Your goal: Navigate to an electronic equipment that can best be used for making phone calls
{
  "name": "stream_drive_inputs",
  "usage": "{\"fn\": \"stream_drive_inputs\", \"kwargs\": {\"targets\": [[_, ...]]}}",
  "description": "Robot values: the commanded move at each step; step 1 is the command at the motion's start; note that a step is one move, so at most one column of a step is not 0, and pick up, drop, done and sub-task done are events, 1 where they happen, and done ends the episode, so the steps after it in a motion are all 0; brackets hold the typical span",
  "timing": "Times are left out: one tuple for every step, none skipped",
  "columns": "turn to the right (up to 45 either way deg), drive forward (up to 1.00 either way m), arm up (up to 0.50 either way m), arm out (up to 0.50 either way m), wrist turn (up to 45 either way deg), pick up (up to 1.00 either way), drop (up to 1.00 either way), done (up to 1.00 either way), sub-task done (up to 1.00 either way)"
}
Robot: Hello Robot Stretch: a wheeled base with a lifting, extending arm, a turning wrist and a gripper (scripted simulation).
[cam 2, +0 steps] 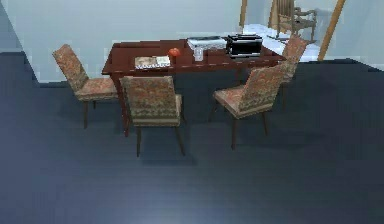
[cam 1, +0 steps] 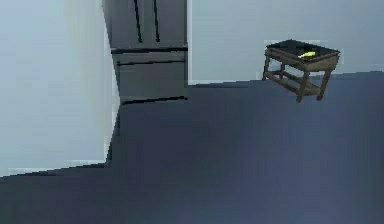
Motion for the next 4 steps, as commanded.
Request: {"fn": "stream_drive_inputs", "kwargs": {"targets": [[-45.0,0.00,0.00,0.00,0.0,0.00,0.00,0.00,0.00],[-9.0,0.00,0.00,0.00,0.0,0.00,0.00,0.00,0.00],[0.0,0.30,0.00,0.00,0.0,0.00,0.00,0.00,0.00],[-27.0,0.00,0.00,0.00,0.0,0.00,0.00,0.00,0.00]]}}
